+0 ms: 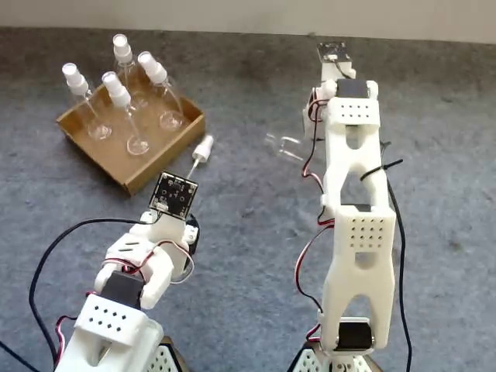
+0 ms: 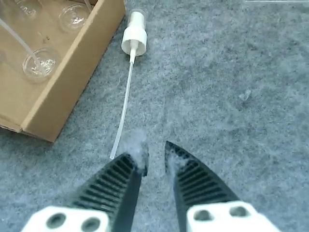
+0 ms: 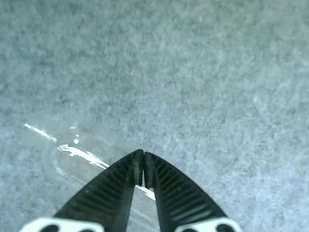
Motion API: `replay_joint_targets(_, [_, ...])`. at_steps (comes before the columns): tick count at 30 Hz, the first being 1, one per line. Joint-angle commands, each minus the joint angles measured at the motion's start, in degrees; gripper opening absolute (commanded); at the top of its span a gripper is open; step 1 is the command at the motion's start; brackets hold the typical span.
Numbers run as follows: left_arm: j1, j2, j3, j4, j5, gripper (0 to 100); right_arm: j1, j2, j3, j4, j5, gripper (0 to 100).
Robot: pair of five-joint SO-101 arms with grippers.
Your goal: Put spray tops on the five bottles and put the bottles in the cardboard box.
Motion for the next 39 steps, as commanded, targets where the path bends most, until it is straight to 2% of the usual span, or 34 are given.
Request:
replay_joint_targets(1, [0.57,-0.48,-0.22,-1.49,-0.53,1,0.22,-0.92,-3.03,2.51,0.62,0.6])
replay_joint_targets(13, [0.48,-0.48,-0.13,-1.49,-0.53,1,0.75,7.43,-4.18,3.3,0.7,0.6])
replay_joint_targets(21, [0.48,-0.48,-0.13,-1.49,-0.53,1,0.48,6.46,-13.58,17.71,0.7,0.6])
replay_joint_targets(28, [0.48,-0.48,-0.22,-1.49,-0.53,1,0.92,5.76,-17.54,17.98,0.62,0.5])
replay_joint_targets(33, [0.48,-0.48,-0.31,-1.32,-0.53,1,0.75,-0.4,-14.29,18.07,0.44,0.5])
replay_joint_targets(39, [0.48,-0.48,-0.48,-1.32,-0.53,1,-0.22,-17.1,2.68,17.98,0.44,0.5])
